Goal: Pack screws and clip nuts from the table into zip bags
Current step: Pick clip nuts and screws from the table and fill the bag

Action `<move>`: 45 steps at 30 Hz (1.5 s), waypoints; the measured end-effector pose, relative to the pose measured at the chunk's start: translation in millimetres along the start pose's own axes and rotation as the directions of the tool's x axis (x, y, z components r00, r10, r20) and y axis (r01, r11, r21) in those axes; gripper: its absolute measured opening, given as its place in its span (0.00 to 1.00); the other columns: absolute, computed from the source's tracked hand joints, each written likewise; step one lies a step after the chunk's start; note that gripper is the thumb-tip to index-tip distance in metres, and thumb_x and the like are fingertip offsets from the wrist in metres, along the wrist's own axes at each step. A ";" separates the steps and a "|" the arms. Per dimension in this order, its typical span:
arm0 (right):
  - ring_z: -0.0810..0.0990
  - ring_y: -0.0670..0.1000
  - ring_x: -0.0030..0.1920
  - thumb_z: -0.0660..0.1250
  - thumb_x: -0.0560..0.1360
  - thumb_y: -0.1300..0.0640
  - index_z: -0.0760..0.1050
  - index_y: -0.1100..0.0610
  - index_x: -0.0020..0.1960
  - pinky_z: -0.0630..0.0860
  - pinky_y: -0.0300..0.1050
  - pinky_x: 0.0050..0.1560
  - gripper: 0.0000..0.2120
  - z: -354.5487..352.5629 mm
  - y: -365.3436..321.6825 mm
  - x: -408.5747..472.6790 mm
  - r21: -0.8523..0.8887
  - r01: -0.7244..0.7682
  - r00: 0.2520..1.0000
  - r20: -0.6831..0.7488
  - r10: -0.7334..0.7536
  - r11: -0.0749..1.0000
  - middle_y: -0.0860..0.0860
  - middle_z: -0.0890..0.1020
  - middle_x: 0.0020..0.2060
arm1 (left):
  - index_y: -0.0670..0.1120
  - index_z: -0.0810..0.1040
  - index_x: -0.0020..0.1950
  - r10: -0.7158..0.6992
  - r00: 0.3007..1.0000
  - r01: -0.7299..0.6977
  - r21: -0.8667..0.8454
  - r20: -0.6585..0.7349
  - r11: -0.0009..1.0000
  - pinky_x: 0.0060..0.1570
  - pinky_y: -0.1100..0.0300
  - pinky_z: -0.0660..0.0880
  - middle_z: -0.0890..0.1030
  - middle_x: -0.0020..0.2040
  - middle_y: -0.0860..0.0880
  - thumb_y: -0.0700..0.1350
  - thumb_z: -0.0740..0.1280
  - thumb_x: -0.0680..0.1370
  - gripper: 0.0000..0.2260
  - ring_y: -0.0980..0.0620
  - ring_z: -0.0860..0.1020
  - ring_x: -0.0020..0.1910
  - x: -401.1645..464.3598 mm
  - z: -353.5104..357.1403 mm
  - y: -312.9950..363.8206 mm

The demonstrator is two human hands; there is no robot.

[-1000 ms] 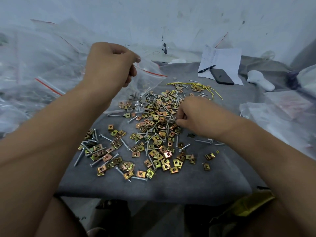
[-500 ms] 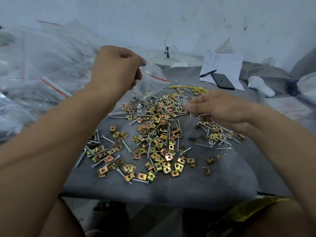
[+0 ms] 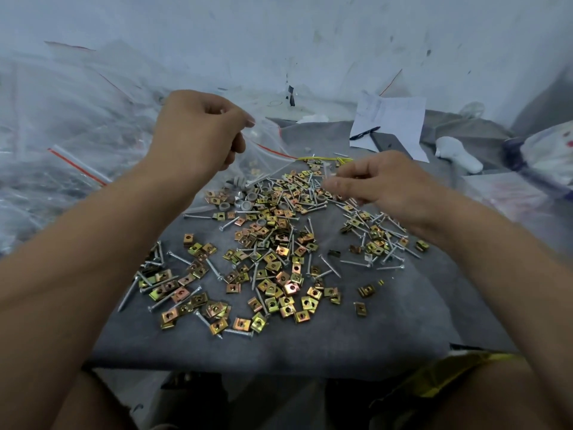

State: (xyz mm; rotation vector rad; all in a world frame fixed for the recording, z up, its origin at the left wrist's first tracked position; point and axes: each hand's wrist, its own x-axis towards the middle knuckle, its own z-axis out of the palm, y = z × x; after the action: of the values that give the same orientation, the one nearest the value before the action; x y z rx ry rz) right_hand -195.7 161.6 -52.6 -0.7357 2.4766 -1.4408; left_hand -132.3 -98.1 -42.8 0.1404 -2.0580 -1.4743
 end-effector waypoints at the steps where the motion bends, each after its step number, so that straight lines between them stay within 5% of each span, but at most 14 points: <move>1: 0.76 0.39 0.34 0.78 0.72 0.49 0.87 0.52 0.46 0.71 0.33 0.38 0.07 0.0 1.5 -0.3 -0.197 0.042 0.999 -0.012 -0.045 0.979 0.47 0.84 0.34 | 0.44 0.88 0.45 0.005 1.000 -0.005 0.001 0.006 1.000 0.26 0.59 0.70 0.80 0.28 0.49 0.39 0.66 0.78 0.10 0.53 0.72 0.25 0.3 -0.4 -0.3; 4: 0.79 0.40 0.36 0.79 0.72 0.49 0.86 0.49 0.43 0.70 0.32 0.37 0.05 -0.3 -1.0 -3.6 -0.509 0.116 0.993 0.071 -0.093 0.853 0.44 0.84 0.35 | 0.44 0.88 0.46 0.017 1.000 -0.017 0.009 0.014 1.000 0.27 0.59 0.70 0.80 0.28 0.49 0.40 0.66 0.78 0.10 0.52 0.72 0.26 1.0 -1.2 -1.1; 8: 0.80 0.37 0.36 0.80 0.71 0.48 0.86 0.45 0.39 0.68 0.27 0.32 0.05 -4.0 -10.5 -17.4 -0.621 0.098 0.987 0.163 0.006 0.778 0.39 0.84 0.32 | 0.42 0.88 0.47 0.015 1.000 -0.015 0.020 0.011 1.000 0.28 0.58 0.70 0.80 0.29 0.48 0.39 0.66 0.78 0.10 0.51 0.73 0.26 1.5 -1.4 0.4; 14: 0.82 0.45 0.36 0.79 0.70 0.43 0.86 0.46 0.37 0.76 0.44 0.39 0.08 10.5 -9.1 -39.8 -0.710 0.033 0.962 0.214 0.171 0.703 0.44 0.85 0.31 | 0.41 0.88 0.48 0.011 1.000 -0.011 0.038 0.020 0.999 0.30 0.57 0.71 0.80 0.29 0.49 0.39 0.66 0.80 0.10 0.51 0.73 0.27 1.0 -0.1 -0.8; 17: 0.78 0.43 0.34 0.78 0.71 0.44 0.87 0.46 0.38 0.71 0.43 0.39 0.08 4.6 -10.0 -43.7 -0.555 0.006 0.961 0.232 0.147 0.832 0.46 0.85 0.32 | 0.40 0.88 0.48 0.003 1.000 -0.004 0.027 0.022 1.000 0.29 0.58 0.70 0.80 0.28 0.49 0.39 0.66 0.79 0.10 0.50 0.72 0.27 1.6 1.0 -1.4; 20: 0.80 0.48 0.44 0.77 0.68 0.43 0.89 0.51 0.47 0.73 0.45 0.49 0.13 -1.4 -11.4 -48.4 -0.193 -0.101 0.929 0.334 0.162 0.976 0.52 0.88 0.44 | 0.41 0.88 0.47 -0.002 1.000 0.002 0.006 0.017 1.000 0.28 0.58 0.68 0.79 0.27 0.49 0.40 0.66 0.78 0.10 0.50 0.71 0.26 2.2 1.3 -2.5; 24: 0.78 0.46 0.42 0.78 0.71 0.50 0.88 0.57 0.53 0.77 0.39 0.45 0.14 -7.0 -12.3 -42.1 0.244 -0.190 0.905 0.418 0.073 0.951 0.53 0.85 0.47 | 0.41 0.88 0.46 0.001 1.000 -0.001 0.000 0.020 1.000 0.27 0.58 0.67 0.79 0.27 0.48 0.39 0.65 0.78 0.10 0.50 0.71 0.26 2.2 2.0 -4.3; 28: 0.78 0.45 0.43 0.74 0.74 0.52 0.87 0.56 0.55 0.77 0.40 0.49 0.13 -9.8 -8.0 -32.7 0.493 -0.160 0.942 0.336 -0.017 0.855 0.50 0.84 0.48 | 0.43 0.88 0.46 0.019 0.999 -0.019 0.005 0.049 1.000 0.27 0.57 0.68 0.79 0.28 0.48 0.39 0.66 0.78 0.10 0.51 0.72 0.26 0.7 1.4 -5.0; 31: 0.79 0.45 0.45 0.76 0.72 0.51 0.88 0.55 0.53 0.76 0.39 0.48 0.12 -4.4 -7.7 -26.4 0.542 0.010 0.988 0.125 -0.093 0.840 0.50 0.85 0.47 | 0.44 0.88 0.45 0.037 0.996 -0.039 0.024 0.083 0.999 0.26 0.58 0.69 0.80 0.28 0.48 0.39 0.66 0.80 0.10 0.51 0.71 0.25 -2.5 6.3 -2.0; 36: 0.85 0.47 0.54 0.78 0.73 0.50 0.88 0.52 0.50 0.79 0.43 0.57 0.08 14.5 -16.3 -13.1 0.171 0.322 0.912 -0.322 -0.256 0.931 0.47 0.87 0.51 | 0.45 0.88 0.46 0.050 0.991 -0.055 0.039 0.123 0.998 0.29 0.61 0.64 0.75 0.25 0.49 0.37 0.66 0.81 0.12 0.50 0.67 0.25 -4.9 16.2 12.1; 45: 0.81 0.41 0.54 0.77 0.75 0.50 0.86 0.51 0.47 0.77 0.48 0.59 0.05 54.4 -32.6 13.1 -0.183 0.339 0.856 -0.347 -0.383 0.923 0.44 0.84 0.52 | 0.41 0.88 0.51 0.063 0.979 -0.045 -0.098 0.193 0.994 0.27 0.63 0.61 0.69 0.25 0.49 0.33 0.63 0.81 0.14 0.51 0.61 0.25 -12.1 11.1 23.7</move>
State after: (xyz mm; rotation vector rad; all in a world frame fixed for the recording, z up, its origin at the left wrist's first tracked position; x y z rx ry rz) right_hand -175.0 100.3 -51.5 -1.0912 2.8460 -1.7156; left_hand -122.2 -74.9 -28.9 -0.1010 -2.1226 -1.6015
